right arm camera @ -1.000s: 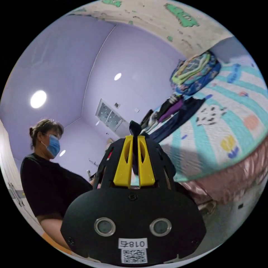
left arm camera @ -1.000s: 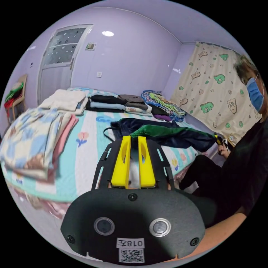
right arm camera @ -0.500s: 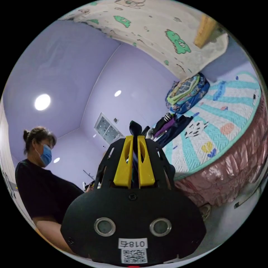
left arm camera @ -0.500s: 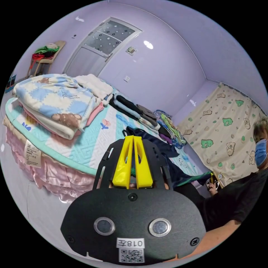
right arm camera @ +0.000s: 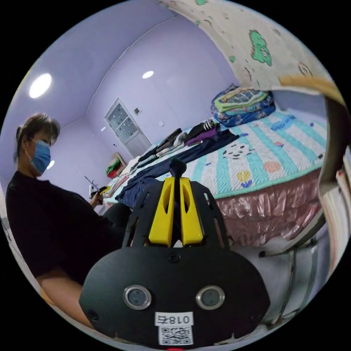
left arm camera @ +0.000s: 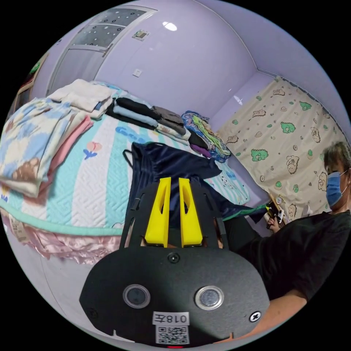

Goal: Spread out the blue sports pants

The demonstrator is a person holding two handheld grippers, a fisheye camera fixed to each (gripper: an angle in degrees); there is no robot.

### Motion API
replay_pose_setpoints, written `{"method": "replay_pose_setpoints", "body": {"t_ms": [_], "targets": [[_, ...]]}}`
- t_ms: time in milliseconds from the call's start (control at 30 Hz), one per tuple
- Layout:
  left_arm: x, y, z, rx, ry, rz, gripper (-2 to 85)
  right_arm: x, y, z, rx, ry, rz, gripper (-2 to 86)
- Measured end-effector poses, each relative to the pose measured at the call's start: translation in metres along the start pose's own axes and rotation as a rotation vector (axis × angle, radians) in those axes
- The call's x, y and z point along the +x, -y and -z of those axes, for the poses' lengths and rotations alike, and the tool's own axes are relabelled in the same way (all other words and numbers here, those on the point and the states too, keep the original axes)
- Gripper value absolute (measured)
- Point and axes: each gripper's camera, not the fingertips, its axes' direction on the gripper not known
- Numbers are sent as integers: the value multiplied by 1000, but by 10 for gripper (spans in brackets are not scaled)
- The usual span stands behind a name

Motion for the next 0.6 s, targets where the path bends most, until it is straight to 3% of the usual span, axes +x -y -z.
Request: {"method": "replay_pose_setpoints", "body": {"t_ms": [100,167,267,433,500,600], "targets": [[12,21,-9,-10,-6,-24,44,-10,-2,-7,-222,-108,25,-2],[17,29,-21,-42,-1,-31,44,-2,-26,-26,-518,-196,-86,2],[26,39,-43,-98,27,-33,45,5,-49,-46,-736,-221,-244,14],[35,73,-82,-158,94,-22,49,-6,-3,-80,-879,-244,-232,45],[35,87,-97,-168,135,-14,50,-12,39,-95,-838,-260,-141,55],[27,107,-124,-169,231,21,53,-11,122,-122,-632,-310,-30,71]]}}
